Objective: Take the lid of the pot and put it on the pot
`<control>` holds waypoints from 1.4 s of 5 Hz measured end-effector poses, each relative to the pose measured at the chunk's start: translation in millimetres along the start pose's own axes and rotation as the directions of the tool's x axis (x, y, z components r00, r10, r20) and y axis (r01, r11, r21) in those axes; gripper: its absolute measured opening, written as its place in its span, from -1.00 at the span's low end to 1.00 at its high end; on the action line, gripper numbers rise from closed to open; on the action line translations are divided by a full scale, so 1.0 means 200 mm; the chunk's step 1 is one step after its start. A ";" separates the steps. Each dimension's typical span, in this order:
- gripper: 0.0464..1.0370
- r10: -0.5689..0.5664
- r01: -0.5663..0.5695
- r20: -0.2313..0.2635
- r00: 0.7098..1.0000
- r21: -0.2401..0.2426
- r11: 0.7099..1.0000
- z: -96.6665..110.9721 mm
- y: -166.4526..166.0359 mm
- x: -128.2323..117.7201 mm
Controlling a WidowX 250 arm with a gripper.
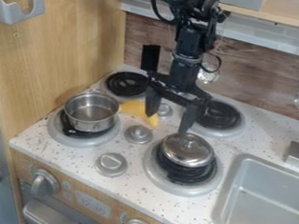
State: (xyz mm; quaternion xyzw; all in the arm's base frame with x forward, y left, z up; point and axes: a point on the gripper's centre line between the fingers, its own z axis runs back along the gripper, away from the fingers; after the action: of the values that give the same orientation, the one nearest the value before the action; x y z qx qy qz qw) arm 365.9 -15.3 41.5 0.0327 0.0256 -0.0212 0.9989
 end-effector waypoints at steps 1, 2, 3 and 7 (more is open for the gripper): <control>0.92 -0.005 0.005 -0.058 0.998 -0.003 1.000 -0.09 -0.02 -0.02; 0.92 -0.039 0.037 -0.119 0.992 -0.019 0.999 -0.19 -0.07 0.06; 0.92 -0.051 0.050 -0.125 0.991 -0.013 0.999 -0.21 -0.10 0.14; 0.20 -0.106 0.108 -0.100 0.989 0.023 0.994 -0.31 -0.23 0.23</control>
State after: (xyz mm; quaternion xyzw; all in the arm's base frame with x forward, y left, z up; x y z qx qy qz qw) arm 405.7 -58.7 -25.9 0.0464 0.0763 -0.0734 0.9933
